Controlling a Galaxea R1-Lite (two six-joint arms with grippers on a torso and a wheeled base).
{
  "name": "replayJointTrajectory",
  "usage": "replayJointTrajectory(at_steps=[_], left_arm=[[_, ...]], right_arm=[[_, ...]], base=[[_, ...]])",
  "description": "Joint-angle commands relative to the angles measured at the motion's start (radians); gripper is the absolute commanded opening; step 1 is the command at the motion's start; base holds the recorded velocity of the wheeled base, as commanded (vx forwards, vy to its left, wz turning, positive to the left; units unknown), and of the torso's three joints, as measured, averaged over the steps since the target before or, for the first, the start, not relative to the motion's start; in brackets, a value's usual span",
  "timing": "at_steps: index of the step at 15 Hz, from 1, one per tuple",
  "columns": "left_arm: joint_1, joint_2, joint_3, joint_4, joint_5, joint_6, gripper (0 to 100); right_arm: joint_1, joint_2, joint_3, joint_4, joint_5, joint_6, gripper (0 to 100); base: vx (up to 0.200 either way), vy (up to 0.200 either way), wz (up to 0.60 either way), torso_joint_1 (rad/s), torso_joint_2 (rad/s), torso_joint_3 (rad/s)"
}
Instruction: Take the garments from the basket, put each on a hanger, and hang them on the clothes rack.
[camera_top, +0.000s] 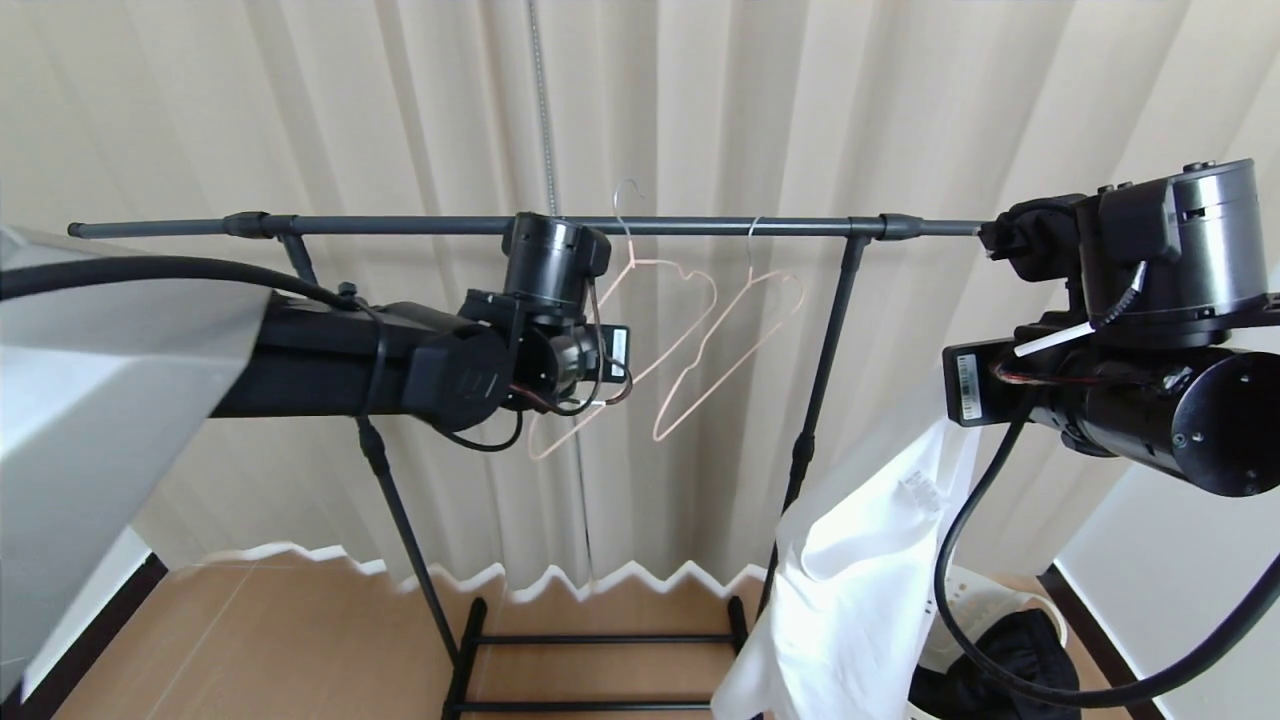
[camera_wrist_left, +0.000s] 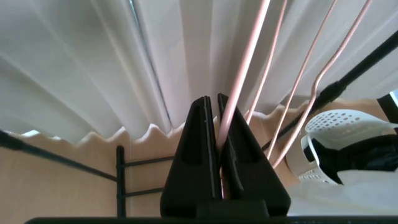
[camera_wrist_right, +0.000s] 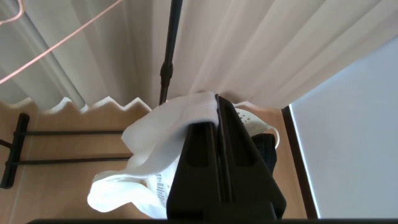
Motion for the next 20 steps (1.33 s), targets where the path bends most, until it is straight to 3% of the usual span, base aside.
replayJointTrajectory(at_steps=[1, 3, 5, 9, 12, 15, 18, 20], left_arm=[[-0.002, -0.160, 0.138, -0.005, 0.003, -0.002, 0], [-0.005, -0.387, 0.451, -0.112, 0.003, 0.005, 0], [-0.003, -0.531, 0.612, -0.161, 0.002, 0.014, 0], [0.004, -0.786, 0.819, -0.161, -0.003, 0.051, 0], [0.032, -0.876, 0.925, -0.164, -0.004, 0.076, 0], [0.063, -0.881, 0.946, -0.186, -0.018, 0.085, 0], [0.058, -0.840, 0.953, -0.330, -0.076, 0.102, 0], [0.052, -0.835, 0.986, -0.399, -0.149, 0.152, 0]], right_arm=[[0.001, 0.001, 0.003, 0.000, 0.000, 0.000, 0], [0.001, -0.007, 0.019, 0.000, -0.003, 0.005, 0], [-0.004, -0.038, 0.054, 0.000, -0.003, 0.005, 0], [-0.004, -0.042, 0.061, 0.000, -0.004, 0.003, 0], [-0.004, -0.046, 0.061, 0.000, -0.006, 0.005, 0], [-0.004, -0.059, 0.057, 0.000, -0.004, 0.003, 0], [-0.024, -0.052, 0.042, -0.005, 0.000, 0.000, 0], [-0.036, -0.029, 0.038, -0.042, 0.000, -0.002, 0]], base=[[0.000, 0.000, 0.00, 0.000, 0.00, 0.000], [0.000, 0.000, 0.00, 0.000, 0.00, 0.000], [0.000, 0.000, 0.00, 0.000, 0.00, 0.000], [0.000, 0.000, 0.00, 0.000, 0.00, 0.000], [0.000, 0.000, 0.00, 0.000, 0.00, 0.000], [0.000, 0.000, 0.00, 0.000, 0.00, 0.000], [0.000, 0.000, 0.00, 0.000, 0.00, 0.000], [0.000, 0.000, 0.00, 0.000, 0.00, 0.000]])
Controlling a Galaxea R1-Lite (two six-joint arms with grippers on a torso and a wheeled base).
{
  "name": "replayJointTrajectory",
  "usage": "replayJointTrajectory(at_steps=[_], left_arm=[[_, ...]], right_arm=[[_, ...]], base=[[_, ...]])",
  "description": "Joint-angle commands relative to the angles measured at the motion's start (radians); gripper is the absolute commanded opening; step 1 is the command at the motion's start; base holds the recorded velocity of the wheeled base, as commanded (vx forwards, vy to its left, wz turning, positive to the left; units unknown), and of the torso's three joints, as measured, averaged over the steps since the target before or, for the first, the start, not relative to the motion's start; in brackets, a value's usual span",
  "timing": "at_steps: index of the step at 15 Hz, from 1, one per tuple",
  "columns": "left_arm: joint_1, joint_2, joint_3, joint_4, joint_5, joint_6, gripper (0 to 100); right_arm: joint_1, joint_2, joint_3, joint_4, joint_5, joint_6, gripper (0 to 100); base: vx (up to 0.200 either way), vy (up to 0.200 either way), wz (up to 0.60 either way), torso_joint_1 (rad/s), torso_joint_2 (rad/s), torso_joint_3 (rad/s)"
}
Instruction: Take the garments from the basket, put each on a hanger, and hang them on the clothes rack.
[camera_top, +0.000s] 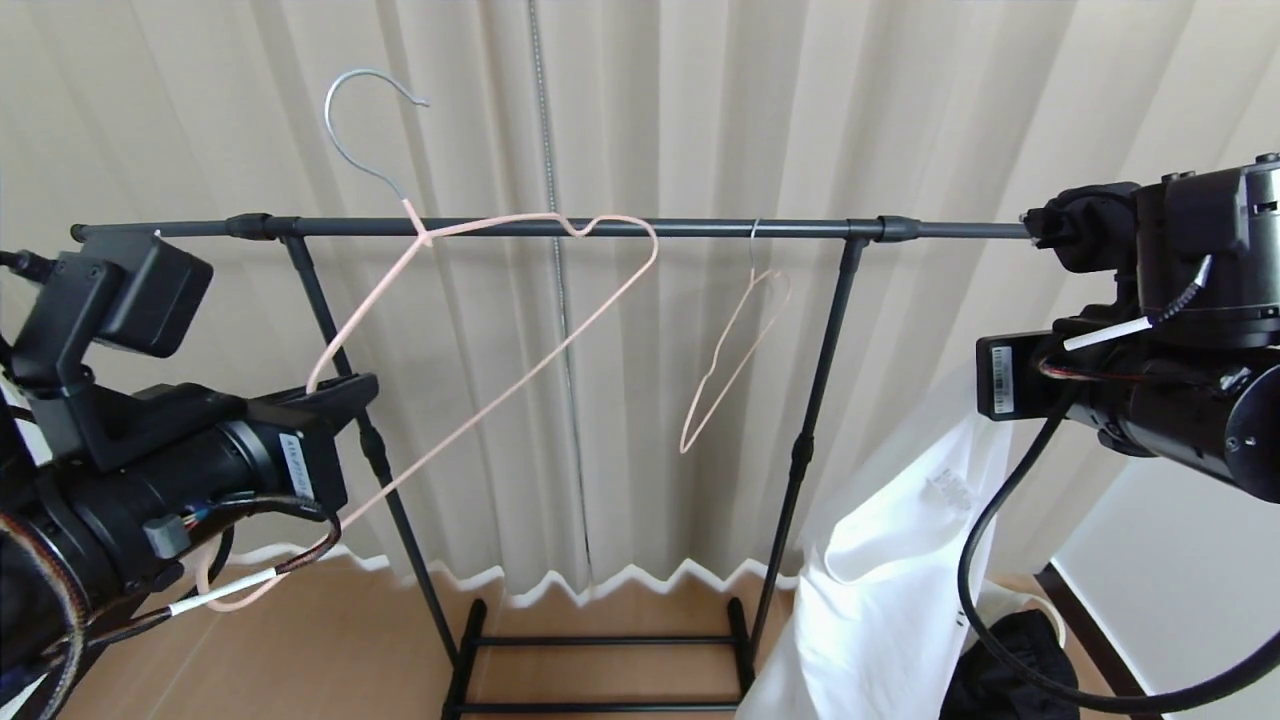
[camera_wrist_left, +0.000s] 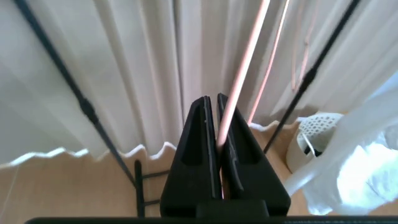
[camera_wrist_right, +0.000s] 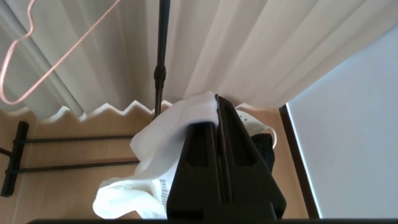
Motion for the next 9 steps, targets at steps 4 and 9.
replayJointTrajectory(at_steps=[4, 9], left_arm=[[-0.036, -0.051, 0.149, -0.012, -0.150, 0.101, 0], [-0.141, -0.022, 0.190, -0.015, -0.285, 0.153, 0]], right_arm=[[-0.033, 0.049, -0.003, -0.049, -0.004, -0.002, 0], [-0.047, 0.131, -0.003, -0.181, -0.014, -0.004, 0]], base=[[0.000, 0.000, 0.00, 0.000, 0.00, 0.000], [0.000, 0.000, 0.00, 0.000, 0.00, 0.000]])
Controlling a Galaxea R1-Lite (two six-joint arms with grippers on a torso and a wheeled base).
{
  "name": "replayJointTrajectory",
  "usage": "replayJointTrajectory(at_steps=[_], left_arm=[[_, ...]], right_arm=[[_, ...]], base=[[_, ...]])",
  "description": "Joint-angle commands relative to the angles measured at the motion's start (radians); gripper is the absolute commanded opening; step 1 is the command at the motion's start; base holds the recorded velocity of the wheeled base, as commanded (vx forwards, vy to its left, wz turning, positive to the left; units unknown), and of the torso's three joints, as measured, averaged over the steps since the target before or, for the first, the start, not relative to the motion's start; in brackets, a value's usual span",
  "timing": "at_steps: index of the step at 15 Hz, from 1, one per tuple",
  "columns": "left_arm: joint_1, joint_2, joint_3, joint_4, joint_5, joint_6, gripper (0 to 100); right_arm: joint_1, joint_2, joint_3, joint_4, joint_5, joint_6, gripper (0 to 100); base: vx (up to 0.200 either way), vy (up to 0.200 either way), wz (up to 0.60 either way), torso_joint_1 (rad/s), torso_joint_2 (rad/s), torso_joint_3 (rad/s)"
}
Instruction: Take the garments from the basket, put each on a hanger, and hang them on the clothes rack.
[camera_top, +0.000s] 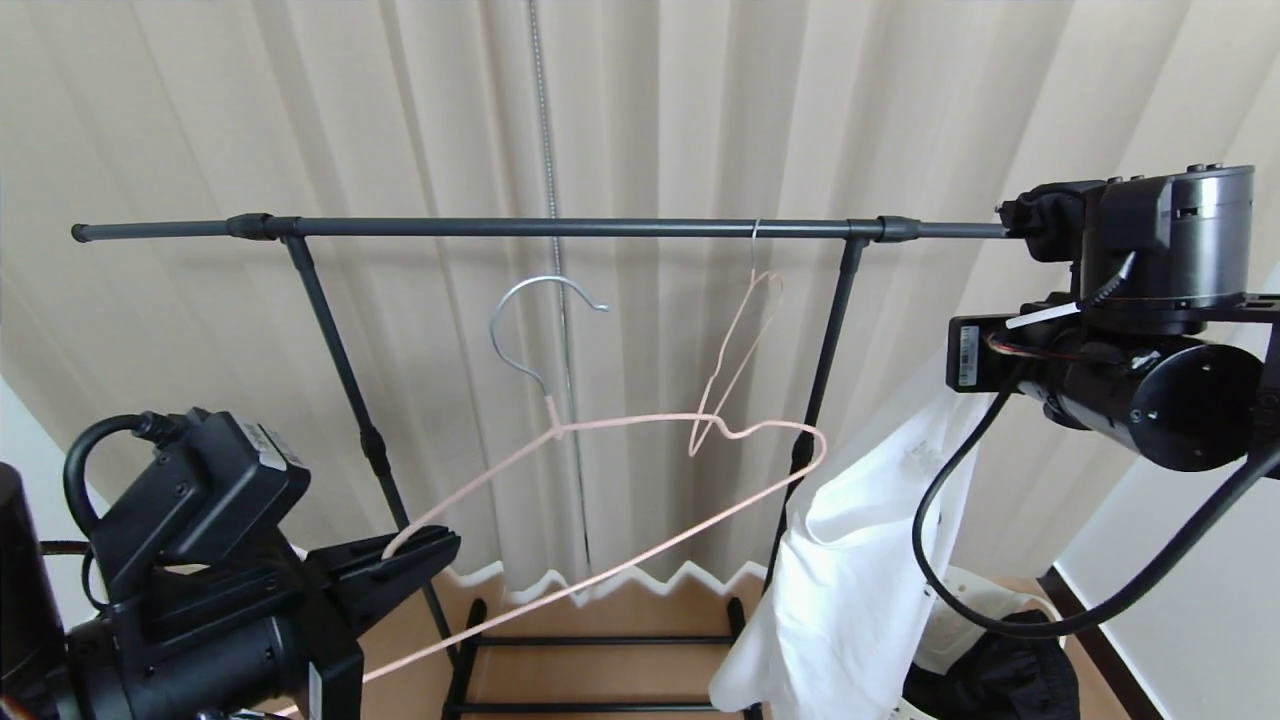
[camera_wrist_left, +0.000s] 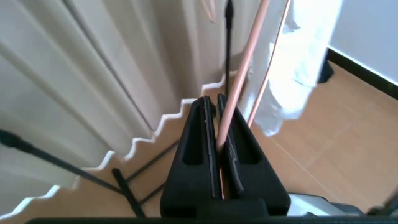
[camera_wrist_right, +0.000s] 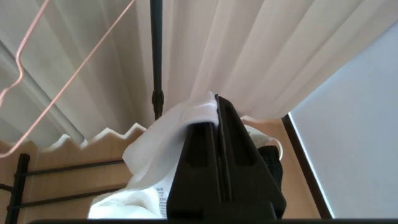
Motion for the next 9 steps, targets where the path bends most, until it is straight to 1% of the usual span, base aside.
replayJointTrajectory(at_steps=[1, 2, 3, 5, 7, 9], left_arm=[[-0.051, 0.049, -0.023, -0.001, -0.012, -0.001, 0], [-0.073, 0.077, -0.033, -0.011, -0.012, -0.004, 0], [-0.091, 0.119, -0.038, -0.051, -0.012, -0.012, 0], [-0.097, 0.208, -0.037, -0.160, -0.012, -0.042, 0], [-0.117, 0.293, -0.043, -0.263, -0.009, -0.091, 0], [-0.127, 0.343, -0.056, -0.307, -0.007, -0.119, 0]], right_arm=[[-0.002, 0.055, 0.000, -0.041, -0.010, 0.001, 0], [-0.002, 0.066, 0.002, -0.066, -0.019, 0.001, 0], [-0.002, 0.071, 0.002, -0.084, -0.024, 0.001, 0], [-0.002, 0.069, 0.000, -0.095, -0.025, 0.001, 0], [-0.002, 0.063, 0.000, -0.099, -0.024, 0.003, 0], [-0.002, 0.057, 0.002, -0.107, -0.025, 0.003, 0]], base=[[0.000, 0.000, 0.00, 0.000, 0.00, 0.000], [0.000, 0.000, 0.00, 0.000, 0.00, 0.000], [0.000, 0.000, 0.00, 0.000, 0.00, 0.000], [0.000, 0.000, 0.00, 0.000, 0.00, 0.000], [0.000, 0.000, 0.00, 0.000, 0.00, 0.000], [0.000, 0.000, 0.00, 0.000, 0.00, 0.000]])
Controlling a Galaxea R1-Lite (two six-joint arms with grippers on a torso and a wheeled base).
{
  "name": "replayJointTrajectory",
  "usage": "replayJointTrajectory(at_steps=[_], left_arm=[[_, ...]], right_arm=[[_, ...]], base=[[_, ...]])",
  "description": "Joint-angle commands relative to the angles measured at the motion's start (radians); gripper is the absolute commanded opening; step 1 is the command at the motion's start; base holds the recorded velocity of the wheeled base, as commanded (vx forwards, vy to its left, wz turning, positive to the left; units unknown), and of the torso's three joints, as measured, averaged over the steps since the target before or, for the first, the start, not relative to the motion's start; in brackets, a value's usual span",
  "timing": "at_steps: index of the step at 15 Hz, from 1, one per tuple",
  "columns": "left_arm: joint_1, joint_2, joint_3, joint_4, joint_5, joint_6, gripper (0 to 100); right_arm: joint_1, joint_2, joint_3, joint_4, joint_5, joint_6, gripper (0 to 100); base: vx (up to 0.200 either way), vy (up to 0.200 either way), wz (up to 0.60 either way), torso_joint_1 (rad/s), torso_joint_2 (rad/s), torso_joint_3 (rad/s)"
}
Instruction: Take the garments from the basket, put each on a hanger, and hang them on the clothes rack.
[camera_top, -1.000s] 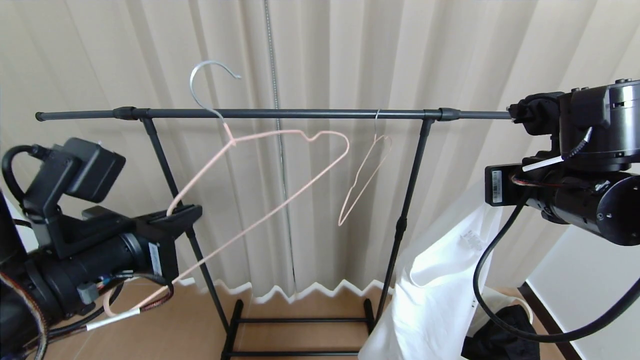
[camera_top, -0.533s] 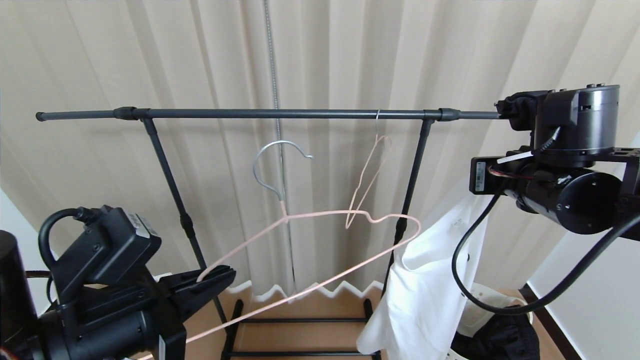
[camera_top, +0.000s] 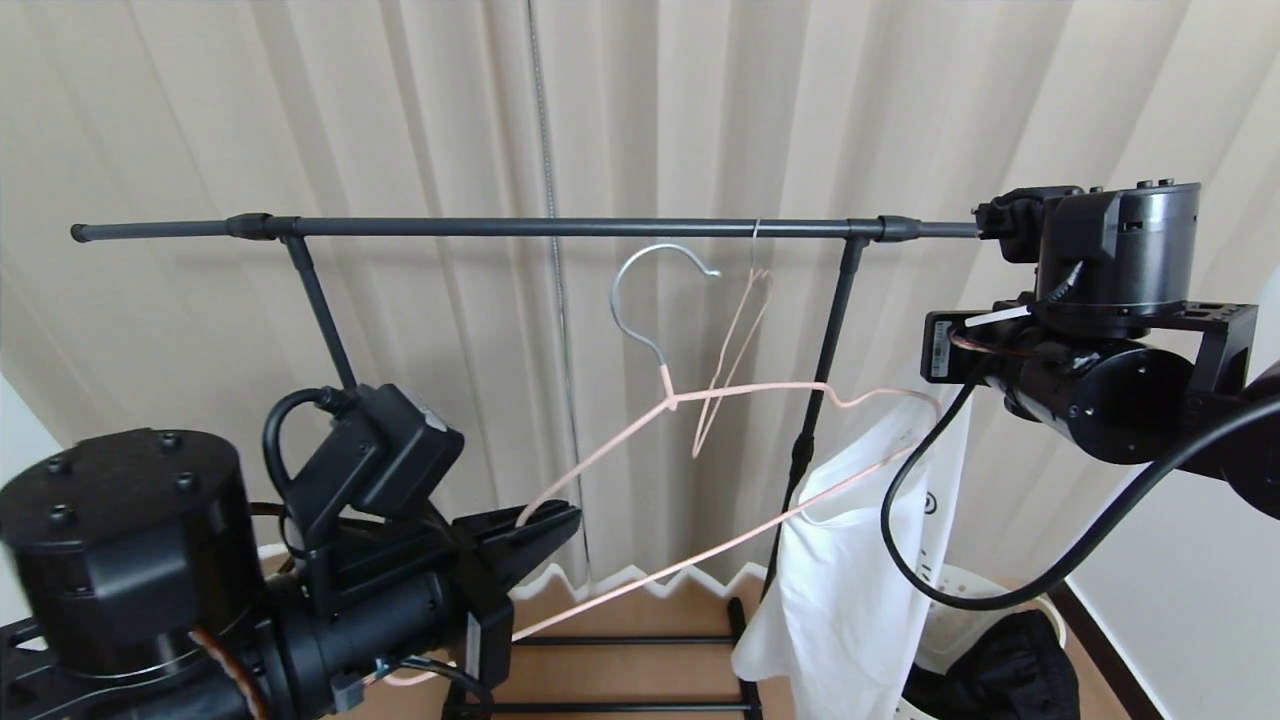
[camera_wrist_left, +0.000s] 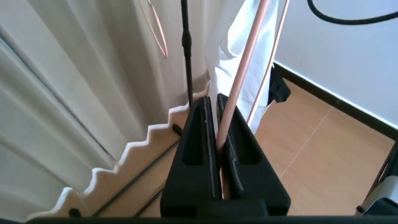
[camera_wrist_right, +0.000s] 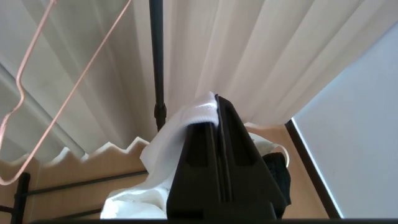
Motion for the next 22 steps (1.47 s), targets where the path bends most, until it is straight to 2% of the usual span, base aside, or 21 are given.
replayJointTrajectory(at_steps=[1, 5, 9, 14, 15, 16, 19, 22], left_arm=[[-0.015, 0.122, -0.033, -0.029, 0.004, -0.027, 0], [-0.025, 0.172, -0.093, -0.031, 0.021, -0.047, 0], [-0.025, 0.226, -0.155, -0.031, 0.116, -0.113, 0], [-0.044, 0.253, -0.190, -0.035, 0.117, -0.117, 0], [-0.056, 0.281, -0.205, -0.086, 0.121, -0.117, 0], [-0.056, 0.287, -0.208, -0.092, 0.124, -0.117, 0], [-0.058, 0.326, -0.248, -0.103, 0.217, -0.145, 0], [-0.058, 0.333, -0.263, -0.103, 0.239, -0.160, 0]], right_arm=[[0.002, -0.004, 0.002, -0.001, -0.004, 0.000, 0], [0.007, -0.004, 0.002, -0.003, -0.009, 0.003, 0], [0.014, -0.004, 0.006, -0.003, -0.013, 0.003, 0], [0.031, -0.001, 0.008, -0.003, -0.022, 0.004, 0], [0.046, -0.001, 0.008, -0.003, -0.022, 0.008, 0], [0.050, -0.001, 0.008, -0.003, -0.022, 0.008, 0], [0.074, 0.003, 0.005, -0.011, -0.076, 0.026, 0], [0.135, 0.014, 0.010, -0.052, -0.127, 0.027, 0]], base=[[0.000, 0.000, 0.00, 0.000, 0.00, 0.000], [0.000, 0.000, 0.00, 0.000, 0.00, 0.000], [0.000, 0.000, 0.00, 0.000, 0.00, 0.000], [0.000, 0.000, 0.00, 0.000, 0.00, 0.000], [0.000, 0.000, 0.00, 0.000, 0.00, 0.000], [0.000, 0.000, 0.00, 0.000, 0.00, 0.000], [0.000, 0.000, 0.00, 0.000, 0.00, 0.000], [0.000, 0.000, 0.00, 0.000, 0.00, 0.000]])
